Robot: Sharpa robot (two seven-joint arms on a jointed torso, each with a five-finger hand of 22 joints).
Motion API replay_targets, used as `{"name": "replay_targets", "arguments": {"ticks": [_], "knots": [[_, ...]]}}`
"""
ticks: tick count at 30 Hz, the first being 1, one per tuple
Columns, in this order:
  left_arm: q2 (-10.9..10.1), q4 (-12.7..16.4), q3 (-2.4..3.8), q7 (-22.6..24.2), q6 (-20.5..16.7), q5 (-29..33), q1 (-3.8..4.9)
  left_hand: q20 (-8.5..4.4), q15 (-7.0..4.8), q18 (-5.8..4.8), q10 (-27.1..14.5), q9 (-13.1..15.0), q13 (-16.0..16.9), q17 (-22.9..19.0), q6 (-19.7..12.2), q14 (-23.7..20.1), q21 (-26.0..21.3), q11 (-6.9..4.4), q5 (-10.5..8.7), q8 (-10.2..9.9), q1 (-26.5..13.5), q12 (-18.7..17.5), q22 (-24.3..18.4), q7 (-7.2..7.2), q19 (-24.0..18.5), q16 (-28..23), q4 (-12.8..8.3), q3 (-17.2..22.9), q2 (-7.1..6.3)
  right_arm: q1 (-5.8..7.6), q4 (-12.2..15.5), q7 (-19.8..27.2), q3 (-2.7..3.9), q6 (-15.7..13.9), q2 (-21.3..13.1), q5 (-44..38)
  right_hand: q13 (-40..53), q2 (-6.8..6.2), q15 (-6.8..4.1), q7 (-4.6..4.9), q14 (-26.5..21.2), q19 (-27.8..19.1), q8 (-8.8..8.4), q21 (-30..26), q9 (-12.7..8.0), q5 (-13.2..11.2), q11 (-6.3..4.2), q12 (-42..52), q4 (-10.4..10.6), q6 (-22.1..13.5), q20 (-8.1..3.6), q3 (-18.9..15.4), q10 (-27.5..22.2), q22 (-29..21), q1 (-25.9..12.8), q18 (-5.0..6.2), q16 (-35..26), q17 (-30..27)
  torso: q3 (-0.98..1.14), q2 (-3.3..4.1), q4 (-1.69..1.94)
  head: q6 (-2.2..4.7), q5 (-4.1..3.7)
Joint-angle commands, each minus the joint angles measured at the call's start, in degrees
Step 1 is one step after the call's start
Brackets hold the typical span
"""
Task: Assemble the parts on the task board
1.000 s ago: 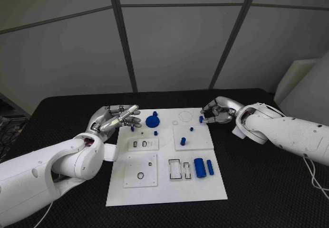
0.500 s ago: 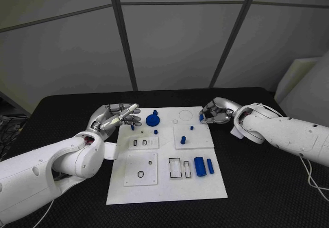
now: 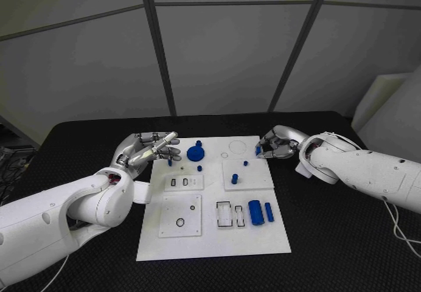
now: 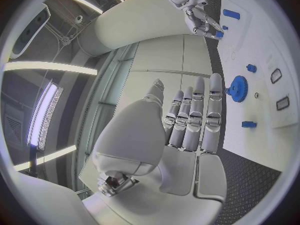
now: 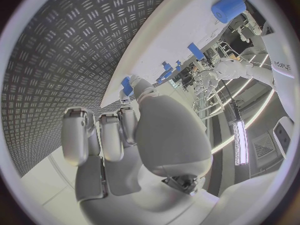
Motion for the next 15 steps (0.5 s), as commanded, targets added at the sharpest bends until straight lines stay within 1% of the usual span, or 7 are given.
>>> {"name": "replay_targets", "arguments": {"ticks": [1,4,15], "knots": [[0.1,0.0,0.05,-0.1,0.7,-0.1,0.07,-0.03,-0.19,2.77,-0.2,0.0,0.0,0.1,0.2,-0.4,0.3,0.11,-0.2,-0.3,0.0,-0.3,0.1,0.01,-0.3,-0.3,-0.3,0.1,0.53,0.06,-0.1,-0.2,0.03,0.0,0.2,-0.4,4.2,0.58,-0.46,-0.11,4.8,0.3,0.36,0.3,0.1,0.1,-0.04,0.4,0.0,0.7,-0.09,0.3,0.6,3.4,0.0,-0.6,0.4,9.3,0.02,0.03,0.0,-0.02,-0.07],[0.1,0.0,0.05,-0.1,0.7,-0.1,0.06,-0.03,-0.19,2.77,-0.2,0.0,0.0,0.1,0.2,-0.4,0.3,0.11,-0.2,-0.3,0.0,-0.3,0.1,0.01,-0.3,-0.3,-0.3,0.1,0.53,0.06,-0.2,-0.2,0.03,-0.3,0.3,-0.4,4.3,0.75,-0.54,-0.25,4.8,0.3,0.61,0.4,0.2,0.0,-0.15,0.6,0.0,1.3,-0.15,0.4,0.7,3.5,-0.1,-0.63,0.4,9.4,0.04,0.05,-0.06,-0.08,-0.08],[0.1,0.0,0.05,-0.2,0.8,-0.1,0.06,-0.03,-0.19,2.78,-0.2,0.0,0.1,0.1,0.2,-0.4,0.3,0.11,-0.19,-0.3,0.1,-0.3,0.1,0.01,-0.4,-0.3,-0.4,0.2,0.64,0.05,-0.3,-1.4,0.03,-1.2,0.6,-0.4,4.3,0.68,-0.62,-0.3,4.9,0.4,0.61,0.4,0.2,-0.2,-0.21,0.5,0.1,1.5,-0.23,0.2,0.7,3.6,-0.4,-0.63,0.5,9.4,0.03,0.04,0.03,-0.25,-0.13]]}}
